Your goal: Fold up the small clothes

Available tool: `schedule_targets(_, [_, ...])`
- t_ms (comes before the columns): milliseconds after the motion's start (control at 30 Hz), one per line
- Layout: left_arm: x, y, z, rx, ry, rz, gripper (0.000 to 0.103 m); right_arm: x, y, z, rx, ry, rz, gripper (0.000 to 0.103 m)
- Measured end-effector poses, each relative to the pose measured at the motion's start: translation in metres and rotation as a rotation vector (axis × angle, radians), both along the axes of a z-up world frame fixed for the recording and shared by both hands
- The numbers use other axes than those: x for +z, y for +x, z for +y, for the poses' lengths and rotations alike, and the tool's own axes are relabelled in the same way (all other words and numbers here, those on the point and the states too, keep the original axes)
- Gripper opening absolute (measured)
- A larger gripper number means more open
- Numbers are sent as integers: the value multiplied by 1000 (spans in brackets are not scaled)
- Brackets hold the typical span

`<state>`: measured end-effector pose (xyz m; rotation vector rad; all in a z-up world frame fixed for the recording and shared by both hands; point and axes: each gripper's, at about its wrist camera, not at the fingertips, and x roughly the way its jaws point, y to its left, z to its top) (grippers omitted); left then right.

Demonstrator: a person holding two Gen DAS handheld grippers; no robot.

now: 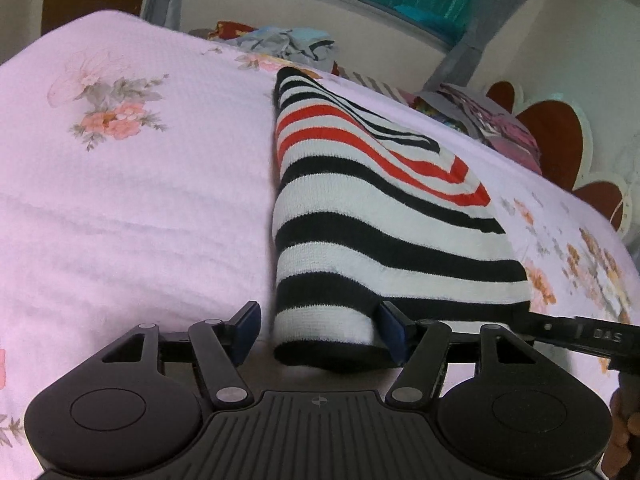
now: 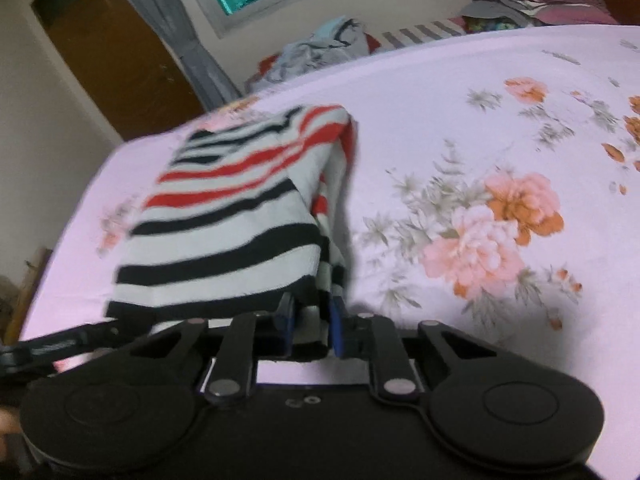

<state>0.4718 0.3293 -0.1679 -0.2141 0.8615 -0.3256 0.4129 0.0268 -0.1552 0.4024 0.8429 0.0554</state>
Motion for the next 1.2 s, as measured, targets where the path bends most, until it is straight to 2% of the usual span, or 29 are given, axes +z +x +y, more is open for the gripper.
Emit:
schedule_targets(200, [7, 0, -1, 2, 16, 8, 64, 5, -2, 3, -11, 8, 22, 21])
schedule_targets(233, [10, -1, -2, -1, 24, 4, 64, 10, -4, 2, -13, 19, 16, 24])
schedule_targets(333, [23, -6, -6, -12, 35, -28, 64, 26, -8, -1, -26, 29, -26, 25])
schedule_targets(433, [38, -7, -12, -20, 51, -74, 64, 44, -2, 2, -32, 10, -84, 25])
schedule_targets(533, [53, 0, -19, -39, 39, -122, 64, 58, 14, 16, -11, -57, -131, 25])
schedule_targets(700, [55, 26, -37, -64, 75, -140, 65, 55, 44, 35, 1, -103, -136, 25])
schedule_targets(800, [48, 36, -43, -72, 105, -155, 77, 42, 54, 39, -17, -156, -104, 24])
schedule_targets(900, [45, 34, -53, -101, 172, -185, 81, 21, 59, 38, -28, -230, -46, 23])
schedule_targets(1000, [48, 35, -55, -107, 157, -185, 86, 13, 58, 32, -55, -202, -41, 25])
schedule_targets(1133, [50, 36, -56, -104, 128, -152, 103, 10, 59, 28, -78, -158, -25, 27])
schedule_targets(1200, [51, 36, -57, -88, 128, -128, 103, 16, 55, 28, -75, -149, -31, 29])
